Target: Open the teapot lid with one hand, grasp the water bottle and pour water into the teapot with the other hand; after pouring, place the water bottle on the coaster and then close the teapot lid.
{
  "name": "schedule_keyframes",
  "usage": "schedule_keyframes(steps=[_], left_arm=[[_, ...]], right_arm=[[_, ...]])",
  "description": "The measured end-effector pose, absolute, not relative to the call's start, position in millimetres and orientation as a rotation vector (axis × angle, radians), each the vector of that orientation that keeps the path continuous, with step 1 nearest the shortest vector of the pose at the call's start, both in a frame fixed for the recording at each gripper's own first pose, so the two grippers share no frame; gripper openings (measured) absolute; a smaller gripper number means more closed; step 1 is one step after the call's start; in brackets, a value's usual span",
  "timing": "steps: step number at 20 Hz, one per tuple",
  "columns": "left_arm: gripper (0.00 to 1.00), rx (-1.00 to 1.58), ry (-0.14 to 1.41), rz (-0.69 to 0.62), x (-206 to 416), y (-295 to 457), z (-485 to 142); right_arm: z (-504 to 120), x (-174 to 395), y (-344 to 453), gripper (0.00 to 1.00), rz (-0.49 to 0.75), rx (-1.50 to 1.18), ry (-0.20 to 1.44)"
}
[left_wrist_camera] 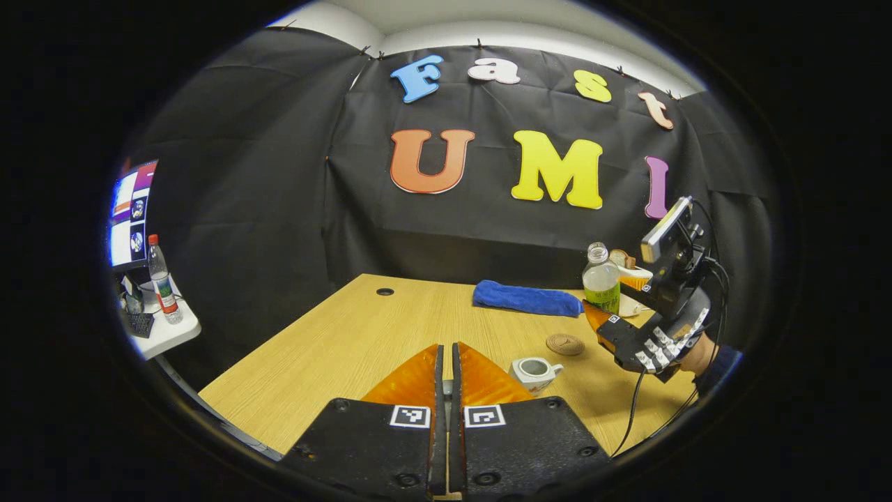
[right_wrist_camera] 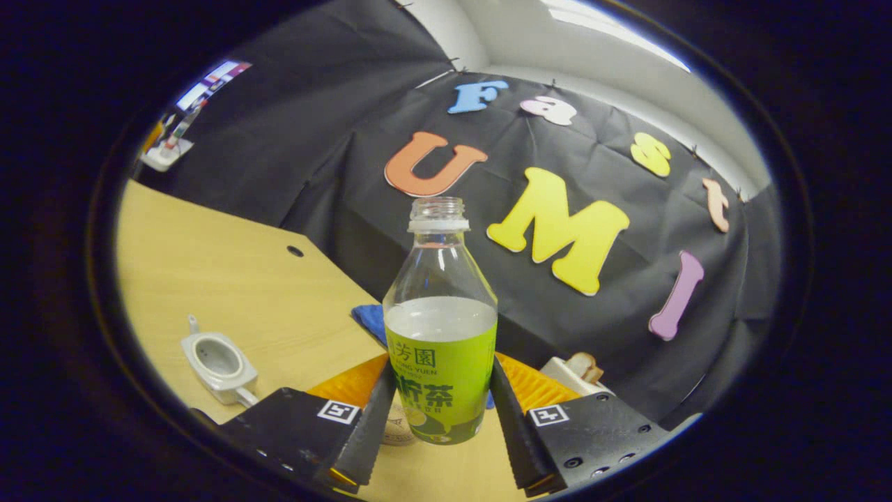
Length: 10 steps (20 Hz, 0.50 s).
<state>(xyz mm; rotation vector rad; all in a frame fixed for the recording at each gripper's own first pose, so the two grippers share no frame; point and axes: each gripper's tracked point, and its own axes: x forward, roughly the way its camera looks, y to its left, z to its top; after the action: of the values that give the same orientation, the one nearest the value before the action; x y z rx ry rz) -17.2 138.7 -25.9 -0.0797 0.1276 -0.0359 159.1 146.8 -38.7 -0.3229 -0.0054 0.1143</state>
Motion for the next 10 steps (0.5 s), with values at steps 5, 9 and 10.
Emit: schedule_keyframes(steps=[5,9,10], left_arm=[[0.04,-0.073,0.131,-0.028,-16,139,-27],[0.04,-0.064,0.149,-0.047,-14,135,-36],[0.04,-0.056,0.156,-0.049,-13,134,-39]], right_arm=[[-71,178,149,0.75,0.159,-0.037,0.112],[-91,192,153,0.73,0.173,0.097,0.168],[-97,194,152,0.73,0.167,0.109,0.181]])
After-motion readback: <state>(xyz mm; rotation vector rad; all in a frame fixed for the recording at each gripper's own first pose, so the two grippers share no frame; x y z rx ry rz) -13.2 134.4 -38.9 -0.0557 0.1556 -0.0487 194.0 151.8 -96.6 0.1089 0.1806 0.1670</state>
